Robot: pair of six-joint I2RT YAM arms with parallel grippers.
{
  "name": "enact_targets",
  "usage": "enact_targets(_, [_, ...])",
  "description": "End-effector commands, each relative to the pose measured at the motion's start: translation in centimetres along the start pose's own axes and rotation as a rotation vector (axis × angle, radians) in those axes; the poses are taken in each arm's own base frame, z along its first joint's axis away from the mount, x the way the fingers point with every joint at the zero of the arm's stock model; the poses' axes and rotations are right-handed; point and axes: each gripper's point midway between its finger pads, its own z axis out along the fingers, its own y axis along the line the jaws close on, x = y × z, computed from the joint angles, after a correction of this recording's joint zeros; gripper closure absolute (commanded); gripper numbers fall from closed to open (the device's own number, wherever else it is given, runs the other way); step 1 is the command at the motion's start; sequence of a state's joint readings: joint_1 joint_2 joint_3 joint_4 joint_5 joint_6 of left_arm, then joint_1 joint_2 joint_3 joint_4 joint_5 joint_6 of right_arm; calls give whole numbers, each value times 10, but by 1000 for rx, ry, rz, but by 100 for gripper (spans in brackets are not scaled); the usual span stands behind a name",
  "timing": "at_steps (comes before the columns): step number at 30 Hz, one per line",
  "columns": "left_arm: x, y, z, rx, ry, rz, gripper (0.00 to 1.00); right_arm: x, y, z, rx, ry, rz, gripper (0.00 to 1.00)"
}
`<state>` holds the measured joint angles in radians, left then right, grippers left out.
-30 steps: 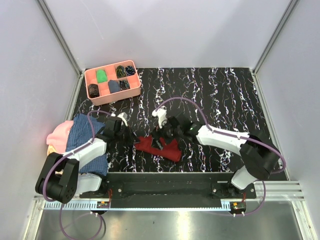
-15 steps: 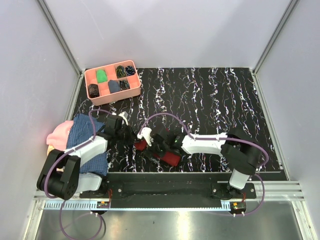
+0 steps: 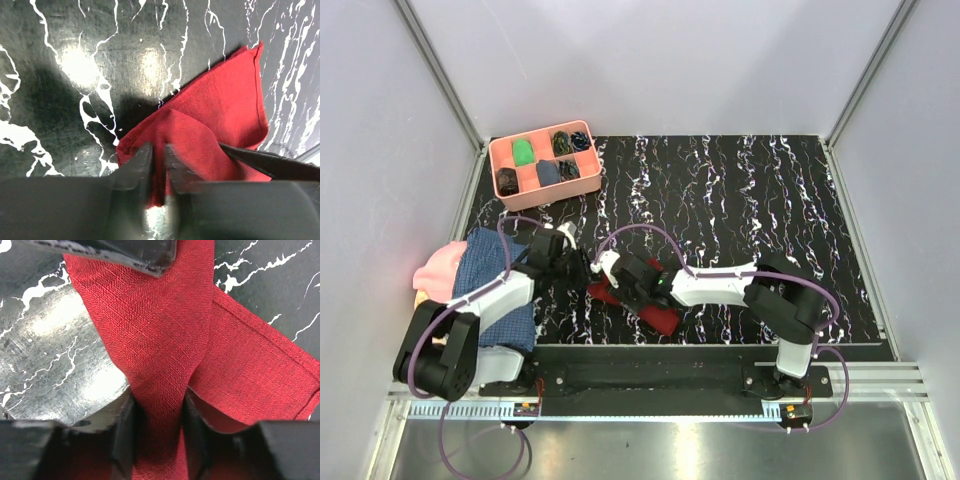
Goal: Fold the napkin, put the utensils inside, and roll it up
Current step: Roll the napkin with the utensil
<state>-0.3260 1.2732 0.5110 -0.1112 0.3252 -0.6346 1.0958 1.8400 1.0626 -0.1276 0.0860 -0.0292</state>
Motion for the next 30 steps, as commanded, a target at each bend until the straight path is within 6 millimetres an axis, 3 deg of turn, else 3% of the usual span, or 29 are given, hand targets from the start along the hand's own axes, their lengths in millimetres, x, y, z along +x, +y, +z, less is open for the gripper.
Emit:
enact_targets(1, [-35,-17,-18,17,-114,75,55,44,10,-7,-50,164,48,64])
enact_targets(3, [-43,-16,-26,-2,-158,84,41,42,23,-13,-139,172,91,66])
enact_targets(7, [-47,-11,-35,-20,-206,91,31,36,32,-20,-278,174,185,68])
enact_targets(11, [-42,-14,-38,22,-221,104,29,29,35,-24,-432,178,276,69])
enact_targets(16, [-30,-22,-34,104,-195,105,28,21,23,-24,-561,180,388,69])
enact_targets(25, [-23,-34,-27,207,-185,121,29,28,15,-16,-767,226,548,69])
enact_targets(30, [-10,-33,-13,233,-130,99,30,29,12,-14,-831,231,591,69])
